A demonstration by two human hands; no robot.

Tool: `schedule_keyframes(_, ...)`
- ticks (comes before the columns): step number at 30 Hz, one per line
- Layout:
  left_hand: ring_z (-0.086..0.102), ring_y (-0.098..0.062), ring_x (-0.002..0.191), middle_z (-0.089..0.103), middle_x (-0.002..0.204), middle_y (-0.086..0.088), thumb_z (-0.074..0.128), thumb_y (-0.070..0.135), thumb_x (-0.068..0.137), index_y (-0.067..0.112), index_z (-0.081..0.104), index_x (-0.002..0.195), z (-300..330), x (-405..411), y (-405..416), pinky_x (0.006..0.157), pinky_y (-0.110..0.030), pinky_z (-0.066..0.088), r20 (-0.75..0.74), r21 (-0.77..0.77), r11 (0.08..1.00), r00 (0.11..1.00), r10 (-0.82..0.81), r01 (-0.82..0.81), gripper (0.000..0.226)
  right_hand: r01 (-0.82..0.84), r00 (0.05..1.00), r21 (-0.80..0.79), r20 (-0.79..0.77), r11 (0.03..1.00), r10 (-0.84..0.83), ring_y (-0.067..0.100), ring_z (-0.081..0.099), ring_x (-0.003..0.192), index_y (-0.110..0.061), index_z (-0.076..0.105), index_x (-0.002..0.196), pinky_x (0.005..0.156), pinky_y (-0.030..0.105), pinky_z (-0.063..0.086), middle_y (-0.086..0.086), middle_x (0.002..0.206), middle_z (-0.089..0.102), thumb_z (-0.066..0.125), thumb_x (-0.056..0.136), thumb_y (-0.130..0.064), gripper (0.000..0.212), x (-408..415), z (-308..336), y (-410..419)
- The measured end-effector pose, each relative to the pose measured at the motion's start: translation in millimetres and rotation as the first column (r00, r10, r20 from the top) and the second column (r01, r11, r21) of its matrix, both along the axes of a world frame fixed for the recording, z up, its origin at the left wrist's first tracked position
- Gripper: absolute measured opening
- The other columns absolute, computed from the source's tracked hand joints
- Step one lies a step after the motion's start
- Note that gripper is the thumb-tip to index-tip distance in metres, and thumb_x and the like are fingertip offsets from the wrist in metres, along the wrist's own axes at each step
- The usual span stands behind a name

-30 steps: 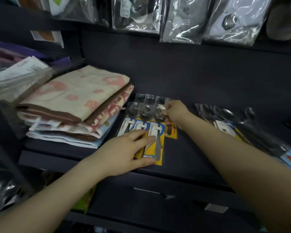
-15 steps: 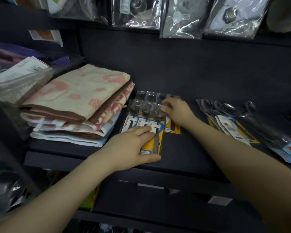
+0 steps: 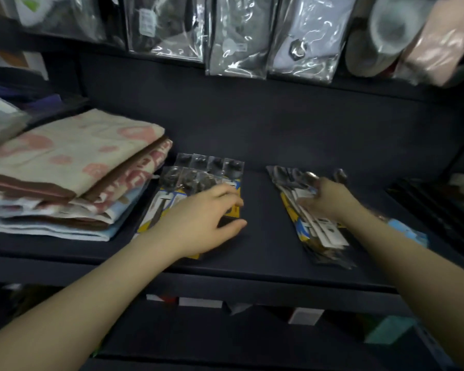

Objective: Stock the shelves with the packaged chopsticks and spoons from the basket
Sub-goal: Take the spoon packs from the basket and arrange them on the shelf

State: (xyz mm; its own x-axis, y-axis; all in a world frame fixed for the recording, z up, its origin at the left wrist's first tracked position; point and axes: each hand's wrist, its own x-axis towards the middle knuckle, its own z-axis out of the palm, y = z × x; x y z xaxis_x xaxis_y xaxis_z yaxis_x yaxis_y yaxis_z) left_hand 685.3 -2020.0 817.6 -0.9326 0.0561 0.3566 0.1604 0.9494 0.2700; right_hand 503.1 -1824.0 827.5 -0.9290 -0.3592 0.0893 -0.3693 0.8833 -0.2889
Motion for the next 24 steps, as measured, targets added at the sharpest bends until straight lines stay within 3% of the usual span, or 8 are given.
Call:
schedule_keyframes(4, 0.053, -0.003, 0.093, 0.057, 0.115, 0.008, 0.032, 0.057, 0.075, 0.019, 0.063, 0.106, -1.2, -16.1, 14.8, 0.088, -0.025, 0.045, -0.045, 0.085, 0.996, 0.999, -0.015, 0.019, 0.058, 0.01, 1.0, 0.079, -0.009, 0.997, -0.009, 0.035, 0.058, 0.107, -0.004, 0.044, 0.135, 0.078, 0.032, 0.043, 0.02, 0.12, 0.06, 0.054, 0.088, -0.033, 0.056, -5.0, 1.2, -7.0)
schedule_keyframes(7, 0.047, 0.001, 0.078, 0.057, 0.099, 0.012, 0.038, 0.051, 0.077, 0.017, 0.065, 0.096, 2.2, -24.2, 24.0, 0.075, -0.014, 0.04, -0.11, 0.17, 0.985, 0.994, -0.021, 0.039, 0.047, 0.006, 0.999, 0.143, -0.05, 0.99, 0.002, 0.038, 0.058, 0.105, 0.002, 0.052, 0.119, 0.081, 0.036, 0.045, 0.021, 0.117, 0.061, 0.044, 0.092, -0.021, 0.036, -10.9, 5.2, -8.0)
schedule_keyframes(10, 0.054, -0.003, 0.077, 0.058, 0.098, 0.013, 0.042, 0.048, 0.078, 0.018, 0.065, 0.095, 4.5, -31.4, 30.7, 0.067, -0.013, 0.043, -0.151, 0.222, 0.975, 0.988, 0.007, 0.027, 0.041, -0.023, 0.998, 0.016, -0.066, 1.0, 0.024, 0.034, 0.059, 0.086, -0.001, 0.058, 0.081, 0.071, 0.035, 0.043, 0.017, 0.087, 0.063, 0.043, 0.093, -0.014, 0.023, -19.6, 17.1, 5.9)
schedule_keyframes(12, 0.058, -0.004, 0.075, 0.058, 0.097, 0.011, 0.052, 0.038, 0.083, 0.016, 0.065, 0.099, 6.2, -37.6, 37.8, 0.066, -0.01, 0.043, -0.152, 0.271, 0.962, 0.988, 0.028, 0.014, 0.031, -0.056, 0.996, -0.152, -0.084, 0.987, 0.043, 0.026, 0.048, 0.066, -0.006, 0.042, 0.057, 0.064, 0.031, 0.035, 0.011, 0.064, 0.049, 0.046, 0.091, -0.014, 0.036, -23.6, 29.7, 18.7)
schedule_keyframes(15, 0.058, 0.0, 0.078, 0.058, 0.098, 0.009, 0.059, 0.021, 0.086, 0.014, 0.062, 0.107, 7.1, -49.9, 53.6, 0.066, -0.003, 0.04, -0.127, 0.344, 0.939, 0.99, 0.067, -0.019, 0.022, -0.098, 0.993, -0.375, -0.104, 0.922, 0.063, 0.018, 0.038, 0.055, -0.002, 0.047, 0.062, 0.057, 0.028, 0.032, 0.006, 0.057, 0.043, 0.047, 0.088, -0.011, 0.027, -23.5, 45.0, 27.3)
schedule_keyframes(20, 0.06, -0.007, 0.086, 0.062, 0.109, 0.004, 0.055, 0.023, 0.088, 0.018, 0.059, 0.112, 5.2, -65.9, 79.9, 0.066, -0.007, 0.041, -0.051, 0.379, 0.925, 0.997, 0.063, -0.039, 0.024, 0.0, 1.0, -0.299, -0.026, 0.954, -0.008, 0.025, 0.049, 0.068, -0.007, 0.043, 0.06, 0.062, 0.028, 0.037, 0.014, 0.072, 0.051, 0.045, 0.088, -0.012, 0.028, -32.7, 29.3, 27.4)
schedule_keyframes(22, 0.059, -0.004, 0.085, 0.062, 0.109, 0.005, 0.053, 0.027, 0.089, 0.019, 0.057, 0.114, 3.6, -68.3, 86.2, 0.066, -0.005, 0.039, -0.021, 0.394, 0.917, 0.997, 0.078, -0.063, 0.026, 0.021, 0.987, -0.494, 0.147, 0.869, 0.06, 0.023, 0.049, 0.058, -0.008, 0.046, 0.061, 0.053, 0.026, 0.039, 0.01, 0.06, 0.05, 0.047, 0.088, -0.009, 0.027, -27.6, 25.1, 26.7)
schedule_keyframes(24, 0.057, 0.004, 0.075, 0.062, 0.102, 0.007, 0.05, 0.032, 0.09, 0.021, 0.053, 0.117, 3.8, -67.7, 91.7, 0.063, -0.004, 0.041, -0.003, 0.481, 0.874, 0.996, 0.086, -0.074, 0.03, 0.048, 0.904, -0.732, 0.322, 0.679, 0.282, 0.018, 0.054, 0.045, -0.008, 0.05, 0.066, 0.044, 0.024, 0.048, 0.005, 0.052, 0.055, 0.047, 0.092, -0.007, 0.027, -13.6, 31.1, 19.5)
